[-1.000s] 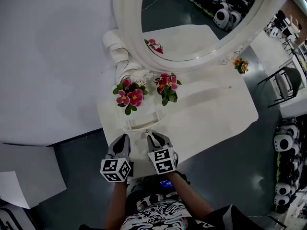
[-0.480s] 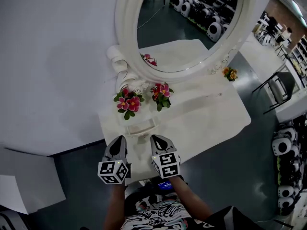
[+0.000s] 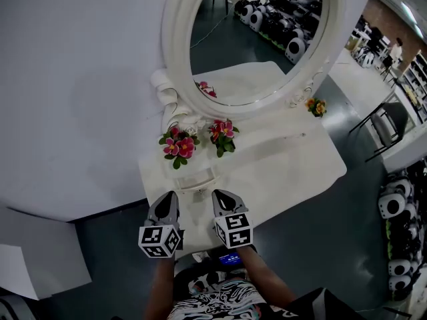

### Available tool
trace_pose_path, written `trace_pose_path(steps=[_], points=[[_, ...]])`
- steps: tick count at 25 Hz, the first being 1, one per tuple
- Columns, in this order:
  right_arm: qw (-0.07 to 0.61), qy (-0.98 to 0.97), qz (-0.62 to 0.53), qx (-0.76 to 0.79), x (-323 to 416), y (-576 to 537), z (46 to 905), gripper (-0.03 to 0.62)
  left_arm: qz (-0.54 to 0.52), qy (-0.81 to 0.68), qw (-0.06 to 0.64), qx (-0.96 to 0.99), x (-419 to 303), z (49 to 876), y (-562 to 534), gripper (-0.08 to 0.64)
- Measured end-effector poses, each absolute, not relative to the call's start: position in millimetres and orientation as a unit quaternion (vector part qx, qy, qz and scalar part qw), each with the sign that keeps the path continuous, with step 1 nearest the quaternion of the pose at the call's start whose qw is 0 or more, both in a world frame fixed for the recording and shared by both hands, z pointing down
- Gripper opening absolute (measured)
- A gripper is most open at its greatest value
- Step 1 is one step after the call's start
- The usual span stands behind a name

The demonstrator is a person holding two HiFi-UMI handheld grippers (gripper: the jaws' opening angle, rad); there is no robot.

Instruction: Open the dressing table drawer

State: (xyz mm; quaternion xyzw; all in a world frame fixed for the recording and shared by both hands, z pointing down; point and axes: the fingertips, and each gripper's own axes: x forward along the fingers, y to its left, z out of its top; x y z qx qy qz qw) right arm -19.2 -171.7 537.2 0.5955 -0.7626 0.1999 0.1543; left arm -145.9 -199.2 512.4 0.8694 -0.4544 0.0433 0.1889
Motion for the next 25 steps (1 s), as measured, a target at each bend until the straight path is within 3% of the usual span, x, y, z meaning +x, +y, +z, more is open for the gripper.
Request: trace_pose_path(steps=[25], points=[[0.164, -0.758, 0.216, 0.594, -21, -166, 549, 0.002, 0.055, -0.456, 0.203, 0.865, -155, 530, -195, 0.002]])
